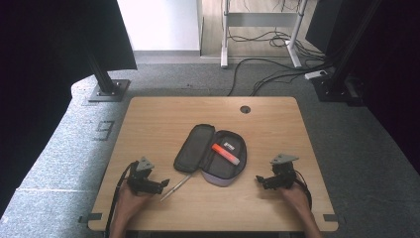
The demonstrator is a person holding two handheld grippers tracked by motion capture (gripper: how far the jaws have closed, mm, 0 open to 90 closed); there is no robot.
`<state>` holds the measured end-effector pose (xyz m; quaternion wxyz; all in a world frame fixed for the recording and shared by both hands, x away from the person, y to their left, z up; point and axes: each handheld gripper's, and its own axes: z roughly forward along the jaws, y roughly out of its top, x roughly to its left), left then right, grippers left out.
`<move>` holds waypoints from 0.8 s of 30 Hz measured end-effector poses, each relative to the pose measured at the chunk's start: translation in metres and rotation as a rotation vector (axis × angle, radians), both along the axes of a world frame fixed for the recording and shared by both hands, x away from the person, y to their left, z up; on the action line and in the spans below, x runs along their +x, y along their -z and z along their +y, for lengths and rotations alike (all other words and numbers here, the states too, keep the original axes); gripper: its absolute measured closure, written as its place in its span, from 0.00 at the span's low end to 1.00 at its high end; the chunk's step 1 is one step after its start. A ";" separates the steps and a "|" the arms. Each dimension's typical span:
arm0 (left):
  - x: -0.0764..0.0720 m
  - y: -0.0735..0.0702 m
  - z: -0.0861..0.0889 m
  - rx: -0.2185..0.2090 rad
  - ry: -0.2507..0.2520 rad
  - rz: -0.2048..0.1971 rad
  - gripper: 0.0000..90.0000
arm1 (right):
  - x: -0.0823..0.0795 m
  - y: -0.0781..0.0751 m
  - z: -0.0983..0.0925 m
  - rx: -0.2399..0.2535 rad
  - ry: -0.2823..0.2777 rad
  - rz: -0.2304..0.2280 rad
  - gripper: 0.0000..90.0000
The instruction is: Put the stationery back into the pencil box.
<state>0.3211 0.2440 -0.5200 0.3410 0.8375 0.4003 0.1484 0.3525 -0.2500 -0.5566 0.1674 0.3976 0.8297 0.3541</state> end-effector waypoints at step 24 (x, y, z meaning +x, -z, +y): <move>-0.017 -0.003 -0.033 -0.028 0.154 -0.024 0.44 | 0.000 0.000 0.000 0.003 0.002 0.007 0.00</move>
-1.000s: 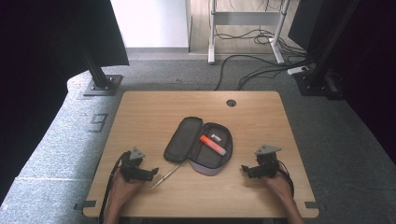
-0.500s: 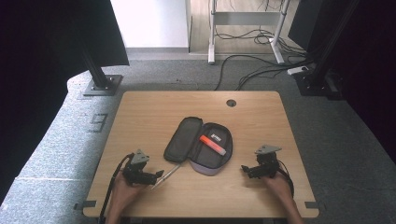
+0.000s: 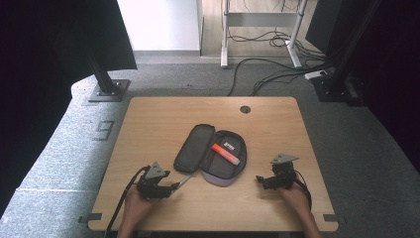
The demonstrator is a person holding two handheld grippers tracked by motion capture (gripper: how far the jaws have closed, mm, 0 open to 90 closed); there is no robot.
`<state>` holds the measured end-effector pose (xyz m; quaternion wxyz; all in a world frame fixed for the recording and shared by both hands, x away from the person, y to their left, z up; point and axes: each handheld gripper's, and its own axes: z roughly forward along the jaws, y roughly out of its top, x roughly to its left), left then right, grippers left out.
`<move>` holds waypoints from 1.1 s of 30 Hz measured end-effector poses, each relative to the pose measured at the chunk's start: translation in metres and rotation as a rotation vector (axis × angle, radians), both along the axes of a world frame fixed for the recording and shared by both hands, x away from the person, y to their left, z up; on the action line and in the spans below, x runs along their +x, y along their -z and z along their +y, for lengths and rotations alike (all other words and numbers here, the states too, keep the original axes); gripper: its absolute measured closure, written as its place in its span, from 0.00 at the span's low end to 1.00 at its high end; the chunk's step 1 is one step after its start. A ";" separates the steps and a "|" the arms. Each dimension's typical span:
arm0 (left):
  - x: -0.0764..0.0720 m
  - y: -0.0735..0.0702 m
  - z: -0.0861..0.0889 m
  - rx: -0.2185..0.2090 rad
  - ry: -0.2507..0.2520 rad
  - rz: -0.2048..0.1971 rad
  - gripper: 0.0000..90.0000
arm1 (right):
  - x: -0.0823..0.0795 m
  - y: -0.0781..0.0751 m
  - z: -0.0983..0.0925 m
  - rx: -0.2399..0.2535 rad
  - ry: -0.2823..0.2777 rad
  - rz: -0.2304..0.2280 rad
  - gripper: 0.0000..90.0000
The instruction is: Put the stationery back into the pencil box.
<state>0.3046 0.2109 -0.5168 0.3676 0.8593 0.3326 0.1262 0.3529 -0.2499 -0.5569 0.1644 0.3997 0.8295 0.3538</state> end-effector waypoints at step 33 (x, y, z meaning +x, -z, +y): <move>-0.006 0.020 -0.013 0.062 0.040 0.026 0.88 | 0.000 0.000 0.000 0.000 0.000 0.000 0.00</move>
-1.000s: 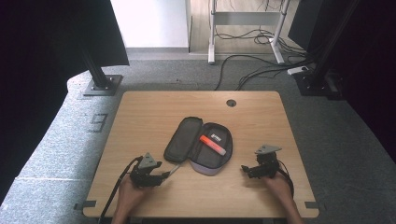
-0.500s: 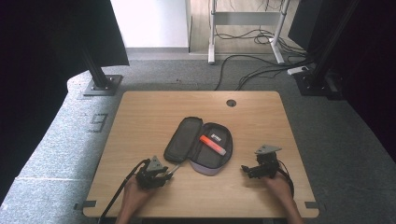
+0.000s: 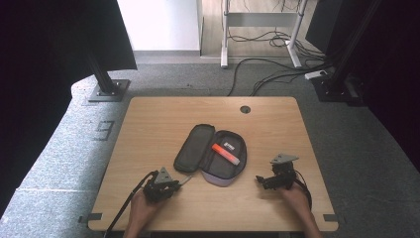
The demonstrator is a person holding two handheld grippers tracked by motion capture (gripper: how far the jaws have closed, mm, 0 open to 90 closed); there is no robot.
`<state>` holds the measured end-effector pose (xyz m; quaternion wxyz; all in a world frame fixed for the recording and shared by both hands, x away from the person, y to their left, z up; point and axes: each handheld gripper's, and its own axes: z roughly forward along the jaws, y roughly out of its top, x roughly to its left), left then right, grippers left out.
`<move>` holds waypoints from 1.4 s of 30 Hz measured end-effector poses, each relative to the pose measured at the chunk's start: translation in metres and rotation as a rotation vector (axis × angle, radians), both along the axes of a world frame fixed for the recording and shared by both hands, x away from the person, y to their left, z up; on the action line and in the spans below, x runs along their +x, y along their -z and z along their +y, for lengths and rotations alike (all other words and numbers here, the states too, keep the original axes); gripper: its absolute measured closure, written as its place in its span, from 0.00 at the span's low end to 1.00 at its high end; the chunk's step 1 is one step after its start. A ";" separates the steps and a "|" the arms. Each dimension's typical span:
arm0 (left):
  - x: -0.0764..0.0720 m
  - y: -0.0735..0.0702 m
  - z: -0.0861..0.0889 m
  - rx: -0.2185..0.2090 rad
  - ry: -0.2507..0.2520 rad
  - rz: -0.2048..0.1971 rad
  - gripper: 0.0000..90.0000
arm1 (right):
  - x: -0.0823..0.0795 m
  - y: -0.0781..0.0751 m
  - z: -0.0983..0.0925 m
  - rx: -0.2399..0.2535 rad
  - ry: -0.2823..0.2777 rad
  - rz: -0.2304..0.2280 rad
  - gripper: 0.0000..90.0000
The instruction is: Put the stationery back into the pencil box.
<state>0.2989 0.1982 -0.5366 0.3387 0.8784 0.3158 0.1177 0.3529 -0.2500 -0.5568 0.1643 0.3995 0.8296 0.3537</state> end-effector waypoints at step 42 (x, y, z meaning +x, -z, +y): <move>-0.012 -0.050 -0.018 -0.080 0.015 -0.023 0.88 | 0.000 0.000 0.000 -0.001 0.000 0.000 0.00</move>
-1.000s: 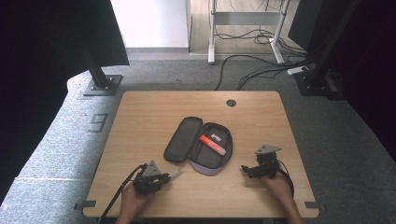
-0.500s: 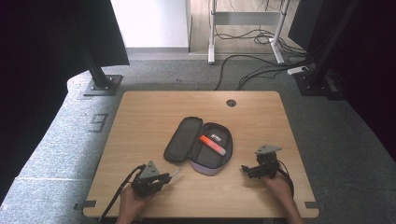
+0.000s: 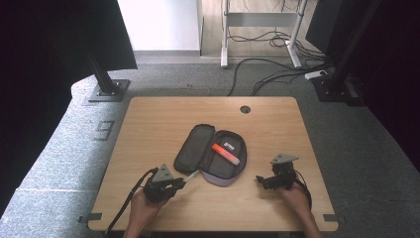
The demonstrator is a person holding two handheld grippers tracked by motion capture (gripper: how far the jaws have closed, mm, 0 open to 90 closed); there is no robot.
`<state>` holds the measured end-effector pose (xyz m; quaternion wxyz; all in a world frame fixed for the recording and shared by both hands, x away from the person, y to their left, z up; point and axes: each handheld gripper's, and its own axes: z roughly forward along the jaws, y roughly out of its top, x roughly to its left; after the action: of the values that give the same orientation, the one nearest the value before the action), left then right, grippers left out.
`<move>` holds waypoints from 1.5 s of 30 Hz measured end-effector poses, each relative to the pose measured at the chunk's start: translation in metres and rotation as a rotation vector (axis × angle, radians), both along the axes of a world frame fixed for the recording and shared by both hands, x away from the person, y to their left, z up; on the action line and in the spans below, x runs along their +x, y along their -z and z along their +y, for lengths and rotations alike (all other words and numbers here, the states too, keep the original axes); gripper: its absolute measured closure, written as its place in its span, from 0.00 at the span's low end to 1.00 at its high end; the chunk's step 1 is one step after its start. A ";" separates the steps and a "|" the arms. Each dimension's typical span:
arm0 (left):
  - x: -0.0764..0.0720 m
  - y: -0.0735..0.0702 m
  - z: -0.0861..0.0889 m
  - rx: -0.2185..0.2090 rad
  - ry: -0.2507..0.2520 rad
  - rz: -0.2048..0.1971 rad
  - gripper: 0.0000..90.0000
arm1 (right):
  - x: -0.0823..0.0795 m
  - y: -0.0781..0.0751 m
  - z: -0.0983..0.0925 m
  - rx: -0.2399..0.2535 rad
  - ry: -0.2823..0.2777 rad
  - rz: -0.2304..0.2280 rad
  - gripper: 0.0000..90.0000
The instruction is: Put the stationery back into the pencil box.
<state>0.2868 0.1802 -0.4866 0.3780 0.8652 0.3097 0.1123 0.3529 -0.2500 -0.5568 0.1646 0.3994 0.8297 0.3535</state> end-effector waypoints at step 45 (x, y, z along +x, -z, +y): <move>0.074 -0.020 -0.059 -0.021 0.015 -0.013 0.88 | -0.001 0.000 0.000 0.000 0.000 0.000 0.00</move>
<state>0.3608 0.1212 -0.4669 0.3901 0.8627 0.3019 0.1117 0.3520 -0.2502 -0.5569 0.1646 0.3993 0.8298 0.3535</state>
